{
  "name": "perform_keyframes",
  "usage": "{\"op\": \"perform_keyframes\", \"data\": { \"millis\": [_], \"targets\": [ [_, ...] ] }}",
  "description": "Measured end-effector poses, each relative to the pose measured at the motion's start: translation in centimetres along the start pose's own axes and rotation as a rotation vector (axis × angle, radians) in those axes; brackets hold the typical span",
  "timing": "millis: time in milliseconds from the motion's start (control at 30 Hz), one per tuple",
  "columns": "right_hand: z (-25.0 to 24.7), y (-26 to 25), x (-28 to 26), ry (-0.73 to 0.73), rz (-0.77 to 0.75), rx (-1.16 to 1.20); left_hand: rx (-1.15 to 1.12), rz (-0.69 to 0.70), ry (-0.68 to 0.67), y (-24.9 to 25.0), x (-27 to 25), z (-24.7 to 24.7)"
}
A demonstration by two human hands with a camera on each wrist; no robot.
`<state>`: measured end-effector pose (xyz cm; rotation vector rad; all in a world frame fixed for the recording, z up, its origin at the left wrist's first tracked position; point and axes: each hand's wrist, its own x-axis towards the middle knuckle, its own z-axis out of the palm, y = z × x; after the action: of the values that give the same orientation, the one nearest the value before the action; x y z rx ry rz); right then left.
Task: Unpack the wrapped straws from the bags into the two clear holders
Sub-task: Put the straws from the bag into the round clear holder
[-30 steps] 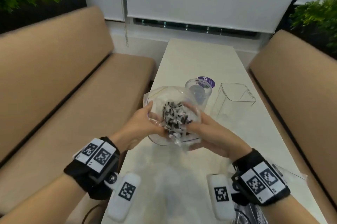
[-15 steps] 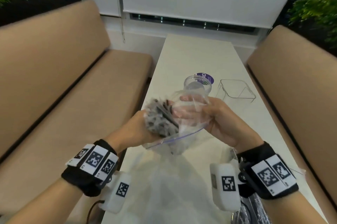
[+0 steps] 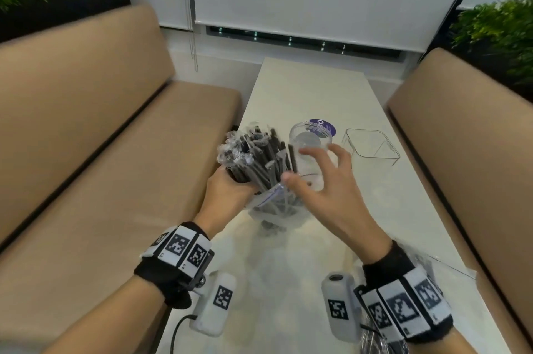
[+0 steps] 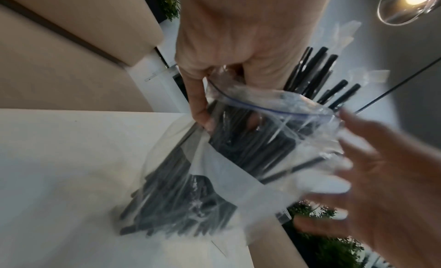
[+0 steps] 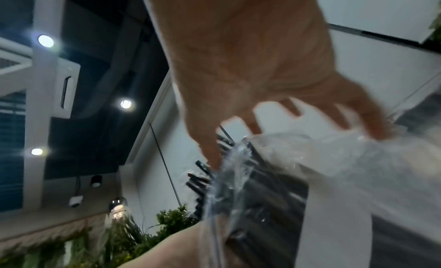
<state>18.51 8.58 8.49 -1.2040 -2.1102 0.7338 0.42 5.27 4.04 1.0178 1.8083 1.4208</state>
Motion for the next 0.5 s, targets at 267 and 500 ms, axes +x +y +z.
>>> {"op": "perform_keyframes", "data": {
  "millis": [267, 500],
  "targets": [
    [0.0, 0.1, 0.5, -0.062, 0.371, 0.564, -0.012, 0.005, -0.039, 0.3, -0.5, 0.6],
    [1.0, 1.7, 0.6, 0.008, 0.341, 0.381, -0.015, -0.020, -0.143, -0.2, -1.0, -1.0]
  ]
}}
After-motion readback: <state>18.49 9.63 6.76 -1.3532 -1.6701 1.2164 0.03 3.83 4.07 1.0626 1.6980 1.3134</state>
